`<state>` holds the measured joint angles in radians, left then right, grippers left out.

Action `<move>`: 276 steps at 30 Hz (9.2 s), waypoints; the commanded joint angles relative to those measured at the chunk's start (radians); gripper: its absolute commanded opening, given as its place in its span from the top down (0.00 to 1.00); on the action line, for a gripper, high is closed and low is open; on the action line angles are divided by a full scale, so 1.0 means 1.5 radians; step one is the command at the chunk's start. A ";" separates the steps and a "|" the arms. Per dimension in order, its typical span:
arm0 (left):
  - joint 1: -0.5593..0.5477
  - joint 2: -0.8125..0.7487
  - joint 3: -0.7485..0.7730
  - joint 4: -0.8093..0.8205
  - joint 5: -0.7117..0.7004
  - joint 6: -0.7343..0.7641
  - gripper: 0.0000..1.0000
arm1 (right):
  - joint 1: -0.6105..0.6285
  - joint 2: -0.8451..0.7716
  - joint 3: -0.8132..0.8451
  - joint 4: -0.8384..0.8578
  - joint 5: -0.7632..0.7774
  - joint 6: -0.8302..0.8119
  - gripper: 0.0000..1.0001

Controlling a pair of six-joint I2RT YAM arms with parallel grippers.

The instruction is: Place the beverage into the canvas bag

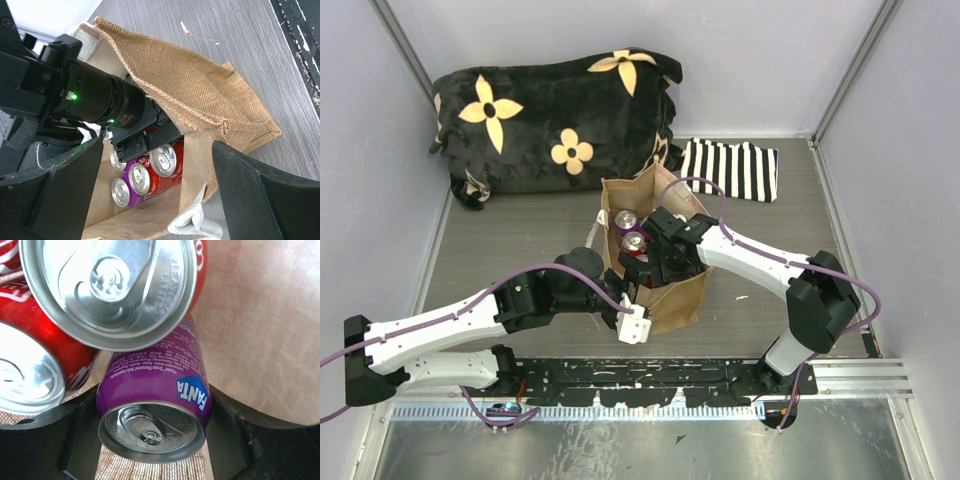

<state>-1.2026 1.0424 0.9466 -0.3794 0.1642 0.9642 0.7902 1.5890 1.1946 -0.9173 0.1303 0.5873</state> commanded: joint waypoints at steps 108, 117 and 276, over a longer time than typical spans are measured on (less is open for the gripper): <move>0.164 -0.086 0.128 0.046 -0.058 -0.382 0.02 | -0.928 -0.162 -0.123 -0.038 -0.089 -0.189 0.03; 0.165 -0.090 0.122 0.042 -0.066 -0.378 0.02 | -0.928 -0.163 -0.105 -0.042 -0.118 -0.200 0.80; 0.428 -0.024 0.202 -0.200 -0.034 -0.688 0.02 | -0.151 -0.236 0.168 -0.002 0.174 0.065 0.00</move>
<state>-0.5594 1.0237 1.2366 -0.6586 0.1246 -0.0689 0.5690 1.2648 1.4616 -0.9985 0.3958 0.6910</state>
